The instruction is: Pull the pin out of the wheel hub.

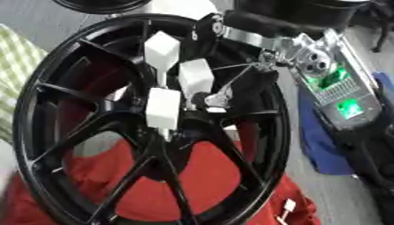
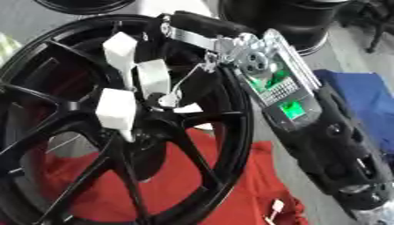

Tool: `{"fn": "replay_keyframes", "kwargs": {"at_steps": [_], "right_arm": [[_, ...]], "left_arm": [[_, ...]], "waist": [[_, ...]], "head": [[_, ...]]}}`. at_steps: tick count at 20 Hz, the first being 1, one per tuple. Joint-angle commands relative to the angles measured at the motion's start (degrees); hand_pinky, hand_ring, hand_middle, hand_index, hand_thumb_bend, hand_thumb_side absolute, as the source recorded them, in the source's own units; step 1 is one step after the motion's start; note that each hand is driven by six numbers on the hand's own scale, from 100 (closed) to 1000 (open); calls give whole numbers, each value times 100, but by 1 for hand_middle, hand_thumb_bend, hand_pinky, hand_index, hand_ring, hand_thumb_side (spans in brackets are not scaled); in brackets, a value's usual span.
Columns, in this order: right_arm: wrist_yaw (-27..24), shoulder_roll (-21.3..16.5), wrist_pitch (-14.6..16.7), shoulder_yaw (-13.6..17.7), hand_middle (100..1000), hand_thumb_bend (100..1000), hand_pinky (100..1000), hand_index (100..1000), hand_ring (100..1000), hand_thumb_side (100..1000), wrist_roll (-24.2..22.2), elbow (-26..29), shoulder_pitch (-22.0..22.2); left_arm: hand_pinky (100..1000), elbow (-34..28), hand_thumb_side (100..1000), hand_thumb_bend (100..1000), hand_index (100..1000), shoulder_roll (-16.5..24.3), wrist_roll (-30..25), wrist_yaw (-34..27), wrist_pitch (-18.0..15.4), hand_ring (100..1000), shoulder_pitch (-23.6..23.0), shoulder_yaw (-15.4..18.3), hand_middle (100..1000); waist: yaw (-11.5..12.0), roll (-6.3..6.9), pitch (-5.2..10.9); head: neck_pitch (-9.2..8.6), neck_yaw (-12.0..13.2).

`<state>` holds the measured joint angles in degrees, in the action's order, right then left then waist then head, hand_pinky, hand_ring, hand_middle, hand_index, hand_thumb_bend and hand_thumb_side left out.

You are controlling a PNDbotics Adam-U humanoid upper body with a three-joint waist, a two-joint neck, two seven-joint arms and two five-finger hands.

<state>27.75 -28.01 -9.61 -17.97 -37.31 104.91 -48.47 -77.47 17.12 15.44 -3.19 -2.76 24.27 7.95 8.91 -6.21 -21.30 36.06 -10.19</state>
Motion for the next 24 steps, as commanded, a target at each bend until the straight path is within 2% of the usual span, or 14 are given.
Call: {"fn": "replay_keyframes", "kwargs": {"at_steps": [1, 17, 24], "right_arm": [[-38, -114, 18, 71, 656, 477, 695, 697, 700, 139, 25, -76, -93], [-76, -50, -15, 63, 633, 469, 674, 684, 689, 118, 190, -365, -94], [-209, -42, -88, 70, 497, 451, 631, 595, 654, 100, 373, -367, -96]], "left_arm": [[577, -132, 966, 106, 677, 127, -35, 32, -7, 506, 77, -6, 485], [579, -147, 968, 108, 677, 121, -87, 52, 0, 507, 111, -20, 486], [580, -144, 969, 108, 678, 118, -109, 64, 15, 508, 113, -24, 487]], "waist": [[8, 32, 75], [38, 28, 41], [35, 28, 50]], "head": [[-100, -27], [-132, -61], [-109, -73]]}}
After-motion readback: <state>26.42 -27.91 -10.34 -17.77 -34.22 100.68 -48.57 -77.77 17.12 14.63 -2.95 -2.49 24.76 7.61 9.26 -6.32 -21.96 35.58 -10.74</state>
